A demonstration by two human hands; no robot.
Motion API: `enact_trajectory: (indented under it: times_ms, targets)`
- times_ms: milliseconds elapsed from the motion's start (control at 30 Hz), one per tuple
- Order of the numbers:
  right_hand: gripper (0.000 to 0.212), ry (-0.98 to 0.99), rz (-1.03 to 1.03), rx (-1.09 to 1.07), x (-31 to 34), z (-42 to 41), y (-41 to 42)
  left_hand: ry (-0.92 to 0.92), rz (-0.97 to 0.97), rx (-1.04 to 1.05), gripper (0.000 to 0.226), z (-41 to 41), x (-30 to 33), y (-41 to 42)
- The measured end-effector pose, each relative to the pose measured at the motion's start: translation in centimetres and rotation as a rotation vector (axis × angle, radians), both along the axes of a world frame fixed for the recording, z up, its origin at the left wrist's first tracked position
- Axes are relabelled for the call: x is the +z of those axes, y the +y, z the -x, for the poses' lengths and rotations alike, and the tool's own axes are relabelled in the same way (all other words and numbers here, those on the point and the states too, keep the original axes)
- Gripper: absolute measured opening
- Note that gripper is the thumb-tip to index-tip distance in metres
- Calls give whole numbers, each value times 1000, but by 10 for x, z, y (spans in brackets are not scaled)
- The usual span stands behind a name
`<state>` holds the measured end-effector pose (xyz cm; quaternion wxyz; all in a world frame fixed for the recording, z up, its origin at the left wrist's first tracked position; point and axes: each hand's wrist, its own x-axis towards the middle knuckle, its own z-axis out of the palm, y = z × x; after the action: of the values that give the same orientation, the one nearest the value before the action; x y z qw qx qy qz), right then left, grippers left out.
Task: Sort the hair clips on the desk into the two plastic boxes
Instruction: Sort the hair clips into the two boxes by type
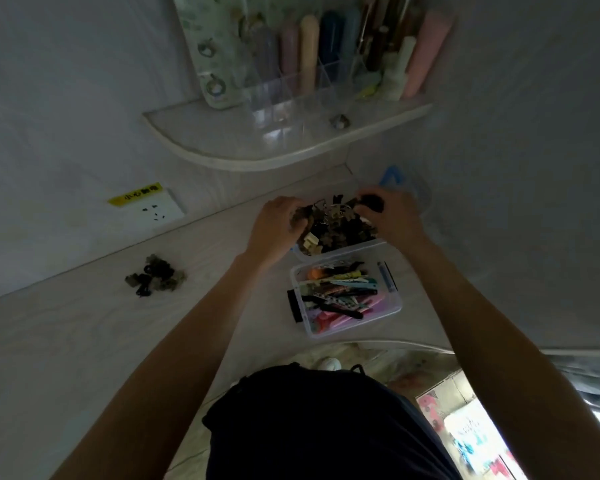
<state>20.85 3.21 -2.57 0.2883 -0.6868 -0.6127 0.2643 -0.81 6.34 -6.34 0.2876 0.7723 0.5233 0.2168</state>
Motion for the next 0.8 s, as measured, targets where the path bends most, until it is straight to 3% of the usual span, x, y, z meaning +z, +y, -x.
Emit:
enact_trajectory:
  times_ms: [167,267,433,567,700,800]
  targets:
    - [41,-157,52,89,-7,-1,21,80,-126,-19,32,10,-14,-15]
    - [35,-259,68,113,-11,1,20,88,-167,-43,34,11,-16,-18]
    - [23,-199,-126,42,0,28,-8,-8,-188,27,29,18,-8,-25]
    - [18,-120,-265,157,1,91,-32,-30,-324,234,17,59,-7,-44]
    - [24,-81,-109,374,-18,164,-38,36,-356,429,13,131,-20,-69]
    - [44,-109,101,501,-45,217,-31,191,-223,566,33,199,-42,-80]
